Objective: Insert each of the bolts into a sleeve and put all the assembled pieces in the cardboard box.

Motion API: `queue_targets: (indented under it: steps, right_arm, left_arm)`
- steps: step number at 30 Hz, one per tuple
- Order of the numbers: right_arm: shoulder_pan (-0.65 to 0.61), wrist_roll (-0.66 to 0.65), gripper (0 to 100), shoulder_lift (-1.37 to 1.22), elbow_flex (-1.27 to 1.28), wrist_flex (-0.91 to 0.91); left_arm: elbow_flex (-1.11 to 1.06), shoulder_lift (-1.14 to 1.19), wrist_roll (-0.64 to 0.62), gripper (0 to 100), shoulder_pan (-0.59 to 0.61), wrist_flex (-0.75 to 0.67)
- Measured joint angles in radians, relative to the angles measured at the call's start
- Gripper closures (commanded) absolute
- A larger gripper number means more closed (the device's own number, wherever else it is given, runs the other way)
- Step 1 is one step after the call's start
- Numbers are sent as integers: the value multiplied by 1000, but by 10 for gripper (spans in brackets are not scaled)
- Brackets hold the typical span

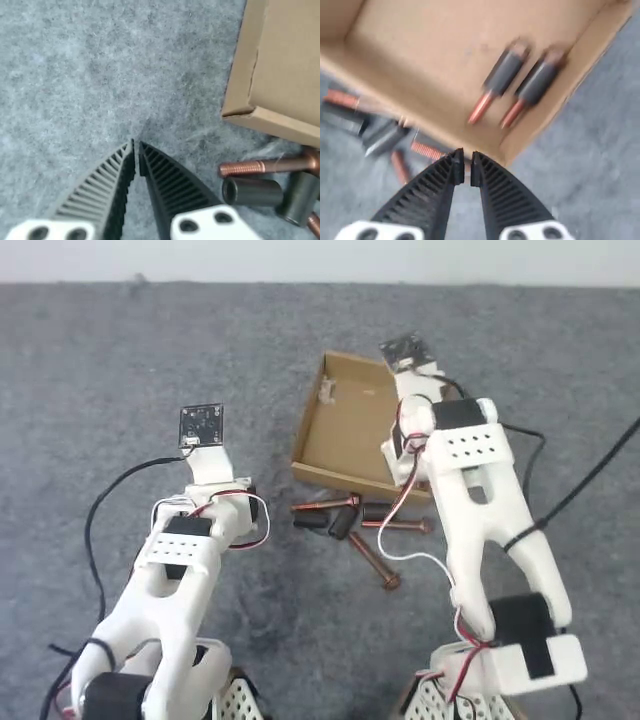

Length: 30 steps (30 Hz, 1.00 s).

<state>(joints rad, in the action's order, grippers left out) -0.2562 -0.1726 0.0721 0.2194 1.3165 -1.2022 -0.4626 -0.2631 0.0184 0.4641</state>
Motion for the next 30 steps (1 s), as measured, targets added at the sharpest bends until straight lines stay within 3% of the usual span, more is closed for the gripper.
queue_targets:
  steps: [5,10,22,30]
  right_arm:
    - [-29,92,992,14,0,133]
    - [-107,137,992,26,84,149]
    - [-305,150,989,26,239,-83]
    - [-345,334,949,26,239,-138]
  left_arm:
    - [0,0,0,989,0,0]
    - [0,0,0,989,0,0]
    - [0,0,0,988,0,0]
    - [0,0,0,988,-2,0]
